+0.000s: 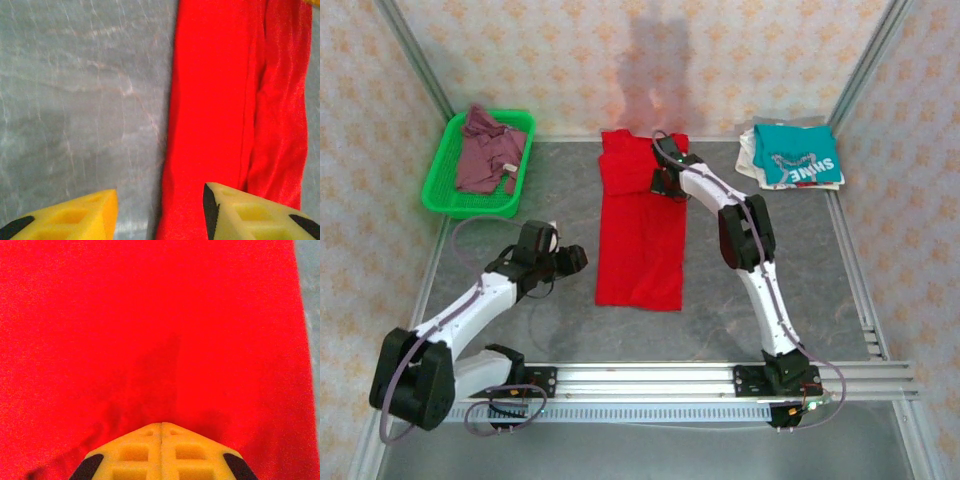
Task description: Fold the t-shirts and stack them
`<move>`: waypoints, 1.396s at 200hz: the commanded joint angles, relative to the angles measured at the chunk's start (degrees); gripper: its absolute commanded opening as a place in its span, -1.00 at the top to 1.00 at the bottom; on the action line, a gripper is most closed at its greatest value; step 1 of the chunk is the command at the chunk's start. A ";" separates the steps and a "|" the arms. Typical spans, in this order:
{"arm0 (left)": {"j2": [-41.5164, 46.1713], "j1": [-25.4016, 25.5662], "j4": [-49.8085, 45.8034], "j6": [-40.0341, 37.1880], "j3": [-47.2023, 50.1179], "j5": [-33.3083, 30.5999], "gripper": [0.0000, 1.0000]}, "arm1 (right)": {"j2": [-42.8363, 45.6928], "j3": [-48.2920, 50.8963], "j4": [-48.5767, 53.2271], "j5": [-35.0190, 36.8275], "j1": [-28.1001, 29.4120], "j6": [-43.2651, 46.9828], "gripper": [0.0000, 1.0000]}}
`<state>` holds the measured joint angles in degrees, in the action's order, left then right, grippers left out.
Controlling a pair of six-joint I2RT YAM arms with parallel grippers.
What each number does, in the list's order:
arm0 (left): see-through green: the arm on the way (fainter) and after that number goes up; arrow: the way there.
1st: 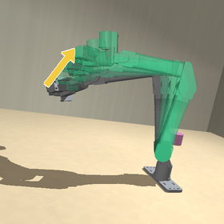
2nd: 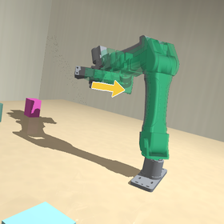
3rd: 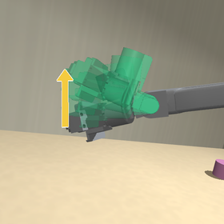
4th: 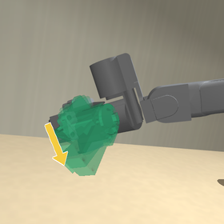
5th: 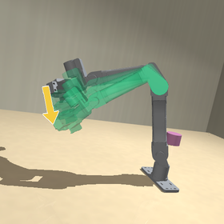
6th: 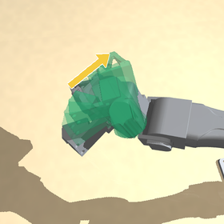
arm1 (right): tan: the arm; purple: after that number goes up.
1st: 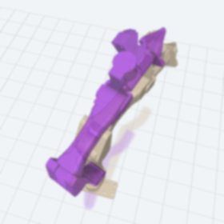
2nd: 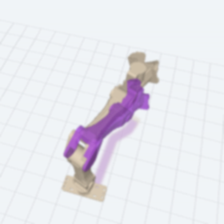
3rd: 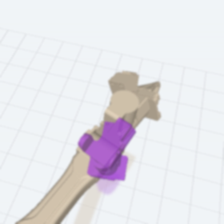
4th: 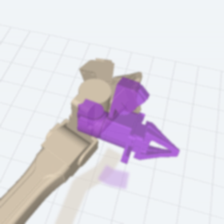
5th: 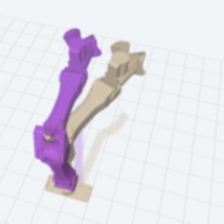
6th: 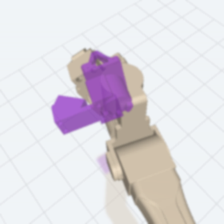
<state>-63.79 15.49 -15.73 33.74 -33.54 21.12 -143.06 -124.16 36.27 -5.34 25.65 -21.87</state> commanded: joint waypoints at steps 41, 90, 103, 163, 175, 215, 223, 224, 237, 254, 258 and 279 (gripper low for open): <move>1.80 2.00 -1.05 2.29 5.82 5.99 0.18 | 4.72 -2.58 5.60 -0.55 -0.42 0.80 0.84; -3.58 3.25 3.46 2.45 5.35 8.92 0.27 | 26.99 23.95 -7.82 -7.45 0.47 -1.67 0.64; -4.63 3.74 4.18 2.30 4.85 9.22 0.34 | 33.91 33.74 -13.32 -8.37 1.14 -2.59 0.61; -10.43 6.85 4.66 0.39 1.47 10.15 0.36 | 50.10 62.74 -28.61 -10.49 2.39 -4.91 0.55; -11.85 7.33 4.74 0.21 1.31 10.05 0.37 | 50.69 64.23 -29.84 -10.55 2.43 -5.31 0.55; -13.01 9.26 2.31 0.10 0.05 7.79 0.39 | 51.03 64.41 -33.56 -12.17 2.74 -5.96 0.54; -12.51 9.63 1.99 0.23 0.13 6.85 0.39 | 50.88 64.18 -33.73 -12.32 2.74 -5.85 0.54; -12.46 9.64 1.91 0.25 0.09 6.71 0.39 | 50.80 64.08 -33.72 -12.32 2.74 -5.87 0.54; -11.87 9.83 1.31 0.95 0.23 5.86 0.39 | 50.56 63.70 -33.72 -12.44 2.79 -5.62 0.54; -11.33 10.08 0.29 1.76 0.56 5.28 0.39 | 50.44 63.58 -33.54 -12.50 2.74 -5.43 0.54; -11.13 10.09 -0.01 1.85 0.65 5.10 0.39 | 50.46 63.64 -33.61 -12.50 2.78 -5.40 0.54; -9.29 10.10 -1.64 2.37 1.36 3.69 0.39 | 50.44 64.15 -33.87 -11.98 2.74 -5.15 0.53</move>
<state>-75.81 25.15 -13.78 35.16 -31.83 27.97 -93.60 -59.00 4.12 -17.69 28.14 -27.07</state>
